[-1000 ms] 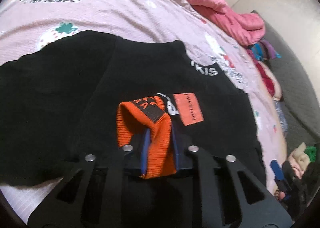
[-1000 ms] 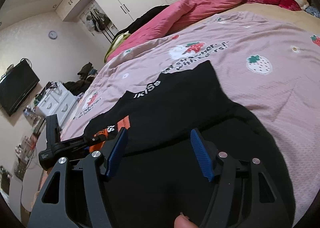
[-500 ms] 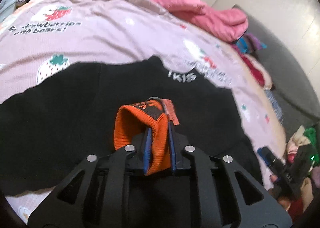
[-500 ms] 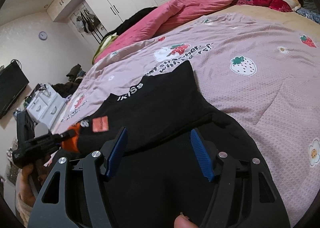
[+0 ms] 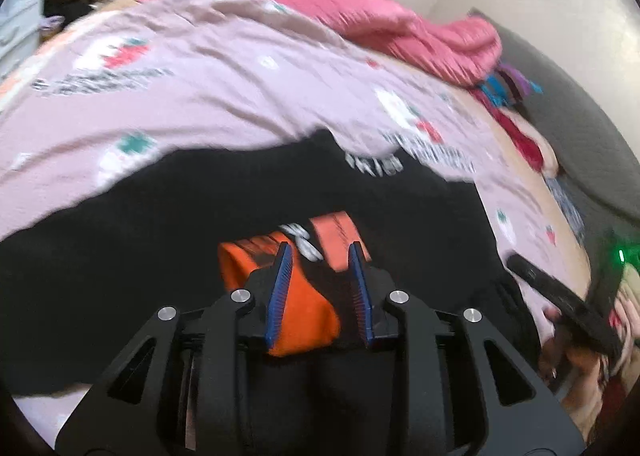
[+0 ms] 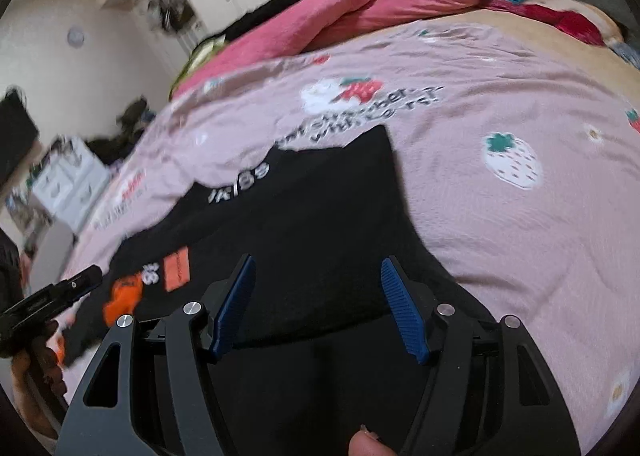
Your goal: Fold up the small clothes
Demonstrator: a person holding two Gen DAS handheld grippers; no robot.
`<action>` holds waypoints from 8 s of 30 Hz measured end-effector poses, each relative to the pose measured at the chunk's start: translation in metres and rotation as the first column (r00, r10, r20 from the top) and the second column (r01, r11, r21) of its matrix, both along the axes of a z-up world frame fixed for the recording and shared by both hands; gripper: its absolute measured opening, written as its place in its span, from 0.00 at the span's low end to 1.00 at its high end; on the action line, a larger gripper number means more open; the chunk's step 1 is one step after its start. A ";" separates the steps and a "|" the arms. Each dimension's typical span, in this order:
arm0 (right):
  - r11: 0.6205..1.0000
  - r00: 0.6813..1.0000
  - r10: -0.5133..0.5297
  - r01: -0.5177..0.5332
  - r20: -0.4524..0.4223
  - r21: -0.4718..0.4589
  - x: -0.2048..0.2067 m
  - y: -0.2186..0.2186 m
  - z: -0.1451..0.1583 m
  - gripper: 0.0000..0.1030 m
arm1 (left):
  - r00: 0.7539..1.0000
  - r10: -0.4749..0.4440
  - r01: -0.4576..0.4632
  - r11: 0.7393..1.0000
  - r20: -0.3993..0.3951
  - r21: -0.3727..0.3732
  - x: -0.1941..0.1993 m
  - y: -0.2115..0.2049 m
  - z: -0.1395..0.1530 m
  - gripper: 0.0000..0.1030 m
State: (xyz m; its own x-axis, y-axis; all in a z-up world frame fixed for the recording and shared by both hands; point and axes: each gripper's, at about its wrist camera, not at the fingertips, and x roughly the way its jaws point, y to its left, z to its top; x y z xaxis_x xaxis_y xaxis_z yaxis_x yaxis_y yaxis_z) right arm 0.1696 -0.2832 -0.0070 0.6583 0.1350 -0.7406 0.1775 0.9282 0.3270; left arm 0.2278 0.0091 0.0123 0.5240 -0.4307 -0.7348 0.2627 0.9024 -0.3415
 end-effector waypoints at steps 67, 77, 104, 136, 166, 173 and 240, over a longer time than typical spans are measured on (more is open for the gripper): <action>0.934 0.925 0.347 -0.325 0.156 -0.147 -0.002 0.168 0.074 0.96 | 0.821 0.547 -0.568 0.811 0.163 0.136 -0.075 0.153 0.026 0.91; 0.892 0.882 0.442 -0.412 0.164 -0.187 -0.004 0.215 0.082 0.96 | 0.757 0.639 -0.653 0.750 0.140 0.108 -0.092 0.190 0.019 0.91; 0.804 0.794 0.593 -0.576 0.136 -0.144 -0.019 0.305 0.070 0.96 | 0.586 0.808 -0.800 0.590 -0.063 0.110 -0.108 0.267 -0.028 0.91; 0.902 0.900 0.424 -0.430 0.103 0.036 -0.053 0.215 0.030 0.96 | 0.701 0.691 -0.654 0.721 0.174 -0.228 -0.119 0.234 0.028 0.02; 0.994 0.981 0.078 -0.090 0.180 0.058 -0.069 0.065 0.056 0.96 | 0.899 0.297 -0.246 0.950 0.322 -0.190 -0.070 0.072 0.083 0.02; 0.998 0.983 0.014 -0.026 0.184 0.063 -0.075 0.039 0.056 0.96 | 0.936 0.199 -0.152 0.972 0.290 -0.177 -0.056 0.035 0.075 0.02; 0.980 0.978 0.196 -0.193 -0.071 0.047 0.025 0.108 -0.028 0.52 | 0.982 0.151 -0.151 0.989 0.116 -0.009 0.015 0.059 0.040 0.91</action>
State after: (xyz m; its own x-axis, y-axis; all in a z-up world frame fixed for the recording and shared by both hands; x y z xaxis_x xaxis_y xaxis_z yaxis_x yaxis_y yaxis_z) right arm 0.1945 -0.1755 -0.0353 0.5595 0.2849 -0.7783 0.0207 0.9340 0.3568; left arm 0.2425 0.0685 0.0527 0.6647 -0.3402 -0.6652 0.1616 0.9347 -0.3166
